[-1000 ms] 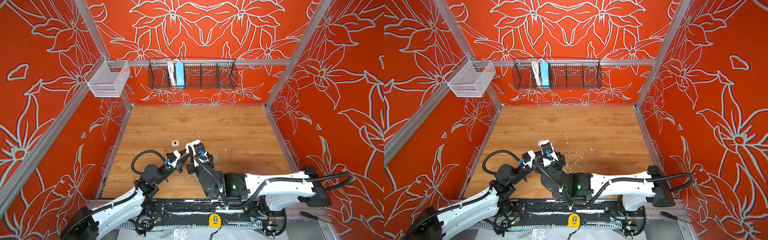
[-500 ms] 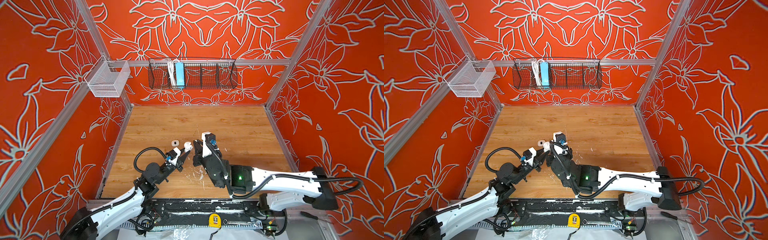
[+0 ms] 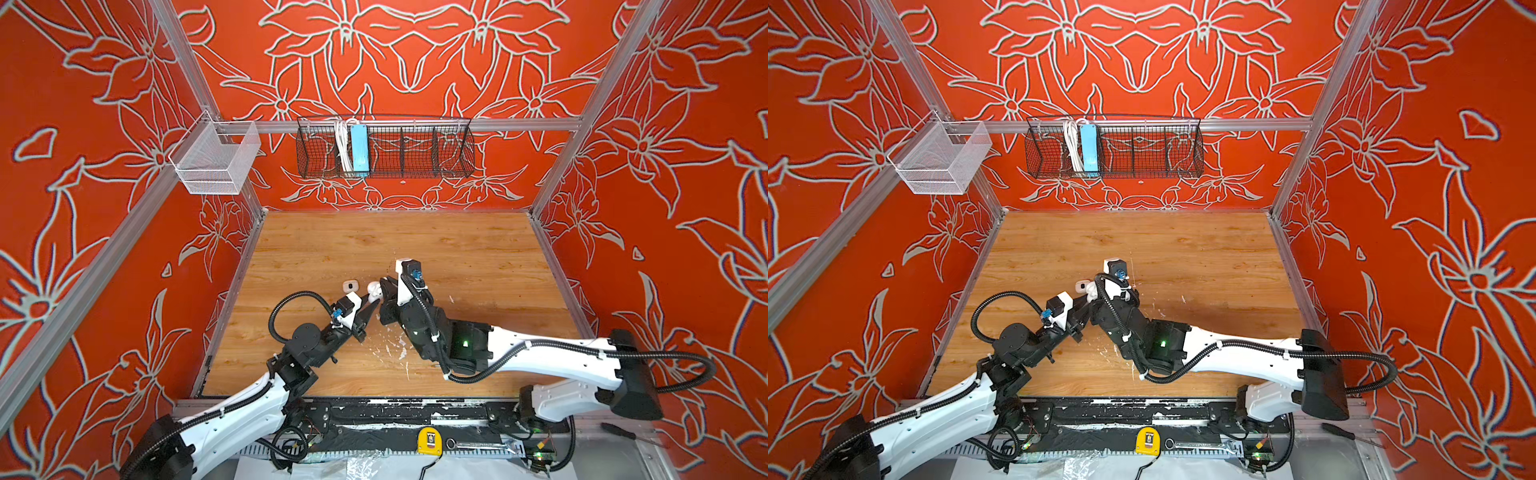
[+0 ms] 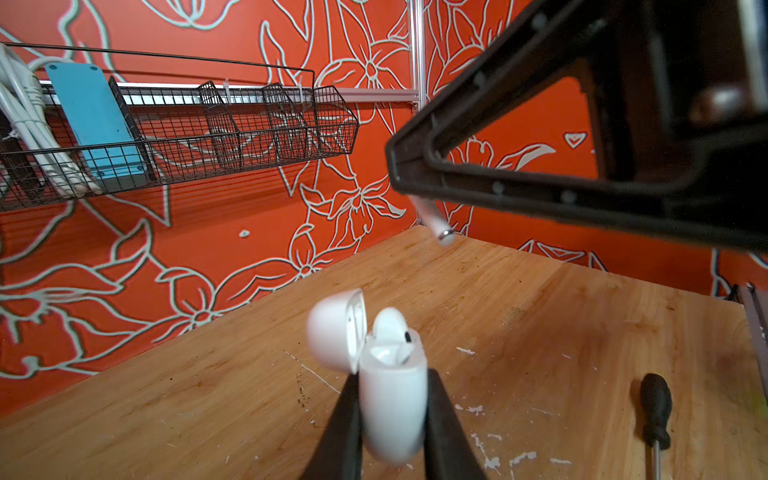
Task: Insert the wireless bluetooth earbuds into the charging case
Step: 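Push the earbud stem-down into the open case held by the left gripper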
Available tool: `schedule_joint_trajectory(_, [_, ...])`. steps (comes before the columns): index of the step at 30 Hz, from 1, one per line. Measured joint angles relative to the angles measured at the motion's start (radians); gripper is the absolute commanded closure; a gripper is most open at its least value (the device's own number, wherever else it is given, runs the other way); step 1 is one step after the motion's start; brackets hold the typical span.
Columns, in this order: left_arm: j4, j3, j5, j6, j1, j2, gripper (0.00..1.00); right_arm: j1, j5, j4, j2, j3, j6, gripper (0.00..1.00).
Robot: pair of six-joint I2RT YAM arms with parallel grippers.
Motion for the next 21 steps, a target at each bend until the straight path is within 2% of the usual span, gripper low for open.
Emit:
schedule_joint_trajectory(12, [-0.015,0.000,-0.002,-0.014,0.000,-0.006,1.00,0.019,0.036,0.064,0.109,0.000,0.005,1.00])
schedule_joint_trajectory(21, [-0.019,0.000,-0.017,-0.033,0.000,-0.031,1.00,0.020,0.071,0.116,0.114,-0.008,-0.013,1.00])
